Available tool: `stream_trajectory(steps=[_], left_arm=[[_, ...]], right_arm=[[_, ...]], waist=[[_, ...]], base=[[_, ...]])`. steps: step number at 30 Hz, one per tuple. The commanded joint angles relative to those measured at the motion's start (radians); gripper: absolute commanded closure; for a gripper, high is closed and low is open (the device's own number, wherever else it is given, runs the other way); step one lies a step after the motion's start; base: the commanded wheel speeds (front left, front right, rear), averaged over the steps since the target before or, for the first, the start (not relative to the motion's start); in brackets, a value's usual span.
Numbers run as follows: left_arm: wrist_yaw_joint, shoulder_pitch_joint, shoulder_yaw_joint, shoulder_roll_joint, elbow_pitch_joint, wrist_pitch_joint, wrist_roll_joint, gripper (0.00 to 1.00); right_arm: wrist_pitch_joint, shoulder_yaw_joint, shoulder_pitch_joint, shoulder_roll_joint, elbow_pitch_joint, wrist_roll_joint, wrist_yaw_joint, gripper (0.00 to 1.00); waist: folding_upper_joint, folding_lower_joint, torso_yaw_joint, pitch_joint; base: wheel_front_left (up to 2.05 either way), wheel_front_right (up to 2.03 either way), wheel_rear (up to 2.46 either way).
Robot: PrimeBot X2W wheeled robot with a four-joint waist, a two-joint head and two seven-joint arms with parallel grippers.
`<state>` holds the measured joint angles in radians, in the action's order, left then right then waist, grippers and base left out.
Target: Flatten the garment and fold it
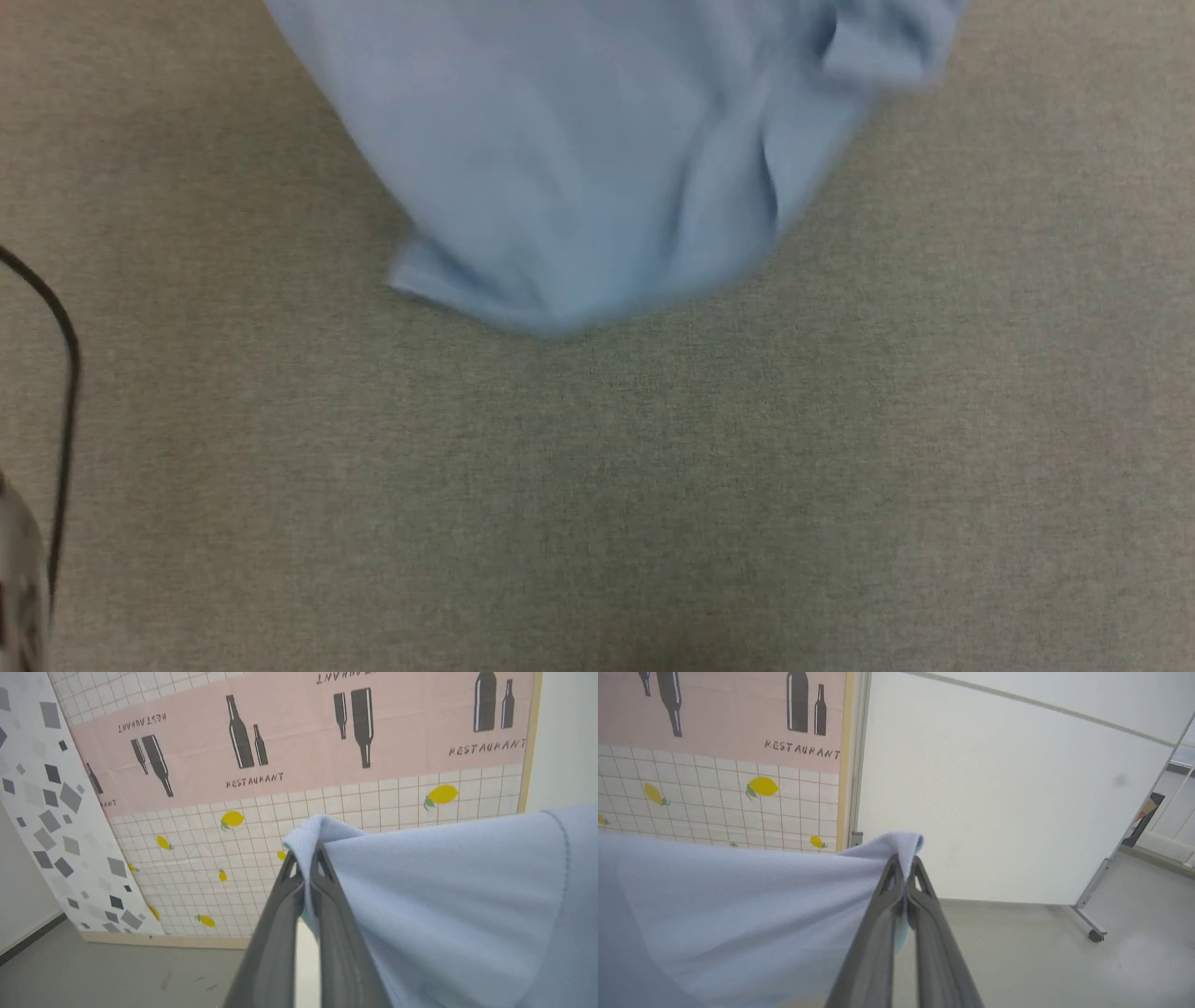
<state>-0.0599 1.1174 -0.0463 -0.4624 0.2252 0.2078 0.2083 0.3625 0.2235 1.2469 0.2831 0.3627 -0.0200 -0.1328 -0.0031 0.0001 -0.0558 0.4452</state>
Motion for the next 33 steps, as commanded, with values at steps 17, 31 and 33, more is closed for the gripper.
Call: stream_trajectory(steps=[17, 31, 33], left_arm=[[-0.008, 0.301, -0.001, -0.002, 0.134, -0.185, -0.005, 1.00], [0.069, -0.210, -0.008, 0.043, 0.261, -0.157, 0.122, 1.00], [0.075, -0.315, 0.006, 0.059, 0.241, -0.146, 0.159, 1.00]], right_arm=[[-0.353, -0.052, 0.340, -0.029, 0.111, -0.103, 0.002, 1.00], [-0.353, -0.252, -0.139, -0.008, 0.245, 0.207, 0.002, 1.00], [-0.329, -0.280, -0.251, 0.000, 0.203, 0.269, 0.002, 1.00]], waist=[[0.0031, -0.0001, -0.012, 0.129], [0.0031, -0.0001, 0.012, -0.047], [0.0031, -0.0001, 0.014, -0.092]], base=[[0.00, 0.00, 0.00], [0.00, 0.00, 0.00], [0.00, 0.00, 0.00]])
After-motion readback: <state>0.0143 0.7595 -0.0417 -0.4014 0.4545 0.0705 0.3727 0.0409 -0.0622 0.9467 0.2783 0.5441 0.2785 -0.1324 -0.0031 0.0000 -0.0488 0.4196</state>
